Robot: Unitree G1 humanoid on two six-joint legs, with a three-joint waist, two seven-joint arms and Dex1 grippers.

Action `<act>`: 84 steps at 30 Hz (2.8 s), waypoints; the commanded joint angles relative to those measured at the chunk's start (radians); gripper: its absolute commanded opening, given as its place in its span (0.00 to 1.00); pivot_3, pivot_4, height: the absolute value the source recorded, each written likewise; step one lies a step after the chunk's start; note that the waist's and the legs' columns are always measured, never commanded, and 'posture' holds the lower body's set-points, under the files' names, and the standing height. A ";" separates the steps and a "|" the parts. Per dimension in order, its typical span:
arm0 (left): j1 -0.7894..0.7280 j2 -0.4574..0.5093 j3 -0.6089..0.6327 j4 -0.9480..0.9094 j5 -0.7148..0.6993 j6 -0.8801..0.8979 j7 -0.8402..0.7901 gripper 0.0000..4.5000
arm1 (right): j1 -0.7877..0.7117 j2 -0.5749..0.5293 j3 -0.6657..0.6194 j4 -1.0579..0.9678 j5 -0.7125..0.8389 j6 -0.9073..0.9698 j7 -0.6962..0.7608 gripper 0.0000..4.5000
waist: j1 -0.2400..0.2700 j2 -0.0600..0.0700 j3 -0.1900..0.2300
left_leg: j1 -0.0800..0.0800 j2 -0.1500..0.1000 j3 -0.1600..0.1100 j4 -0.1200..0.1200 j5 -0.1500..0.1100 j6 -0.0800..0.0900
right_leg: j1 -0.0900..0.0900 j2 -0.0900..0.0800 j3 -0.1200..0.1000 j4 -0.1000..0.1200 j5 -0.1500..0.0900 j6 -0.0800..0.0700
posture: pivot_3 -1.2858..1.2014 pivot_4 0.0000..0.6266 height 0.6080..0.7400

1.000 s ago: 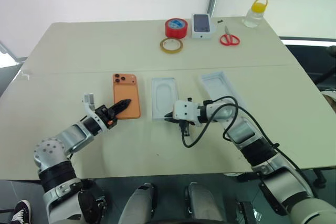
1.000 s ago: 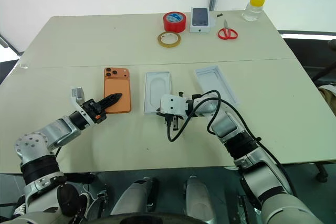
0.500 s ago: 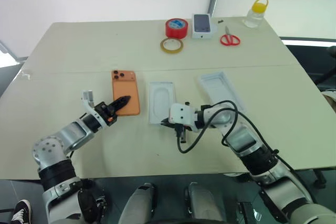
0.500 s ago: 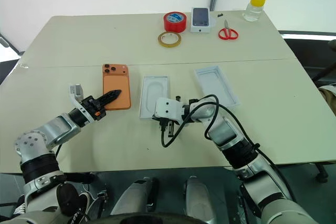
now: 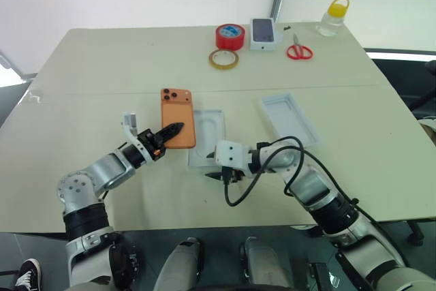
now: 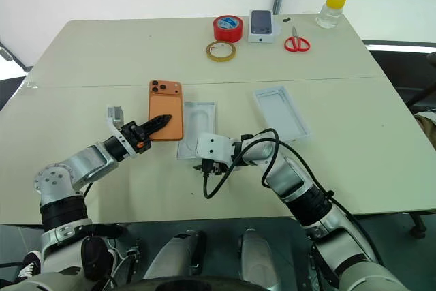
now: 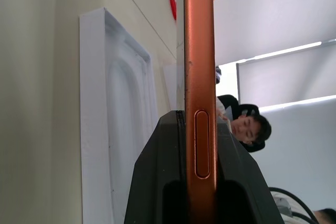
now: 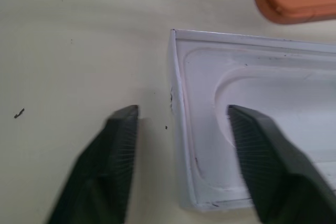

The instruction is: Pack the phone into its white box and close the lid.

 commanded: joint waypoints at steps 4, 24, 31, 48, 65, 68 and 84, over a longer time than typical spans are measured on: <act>-0.041 -0.004 -0.048 -0.010 -0.007 -0.038 -0.036 0.00 | -0.043 -0.101 -0.192 -0.065 0.195 0.108 0.103 0.86 | 0.013 0.000 0.000 | 0.000 0.000 0.000 0.000 -0.001 0.001 | 0.001 0.000 0.000 -0.001 0.000 0.000 | 0.52 0.24 1.00; -0.052 -0.041 -0.151 0.042 0.086 -0.056 -0.088 0.30 | -0.112 -0.134 -0.238 0.229 0.087 -0.100 -0.070 0.88 | 0.021 -0.001 0.001 | -0.001 0.000 0.002 0.001 -0.001 0.001 | 0.001 0.000 0.000 -0.003 0.000 0.000 | 0.52 0.24 1.00; -0.054 -0.020 -0.190 0.017 0.121 -0.021 -0.114 0.96 | -0.115 -0.121 -0.223 0.221 0.086 -0.102 -0.079 0.88 | 0.021 -0.001 0.001 | 0.000 0.000 0.002 0.001 -0.001 0.001 | 0.003 0.000 0.000 -0.003 0.000 0.000 | 0.52 0.24 1.00; -0.035 0.142 -0.197 -0.091 0.121 0.016 -0.195 0.96 | -0.135 -0.100 -0.217 0.254 0.067 -0.130 -0.087 0.88 | 0.020 -0.001 0.001 | 0.000 0.000 0.002 0.000 -0.001 0.001 | 0.002 0.000 0.000 -0.003 0.000 0.000 | 0.52 0.24 1.00; -0.004 0.279 -0.420 -0.129 0.731 -0.502 -0.223 0.00 | -0.113 -0.049 -0.167 0.300 -0.044 -0.207 -0.210 0.01 | 0.025 0.000 0.001 | 0.000 0.000 0.002 -0.001 -0.001 0.001 | 0.001 -0.001 0.000 -0.004 0.000 0.000 | 0.52 0.24 1.00; 0.010 0.266 -0.513 -0.100 0.833 -0.554 -0.246 0.00 | -0.099 -0.033 -0.151 0.309 -0.054 -0.216 -0.217 0.01 | 0.023 0.000 0.001 | 0.000 -0.001 0.002 -0.001 -0.001 0.001 | 0.002 -0.001 0.000 -0.005 0.000 0.000 | 0.52 0.24 1.00; -0.116 -0.037 -0.719 0.023 0.943 -0.530 -0.363 0.00 | -0.027 -0.135 -0.165 0.264 -0.094 -0.246 -0.169 0.01 | 0.040 0.000 0.001 | 0.000 -0.002 0.000 0.001 -0.001 0.002 | 0.005 -0.001 -0.002 -0.005 0.000 0.001 | 0.52 0.24 1.00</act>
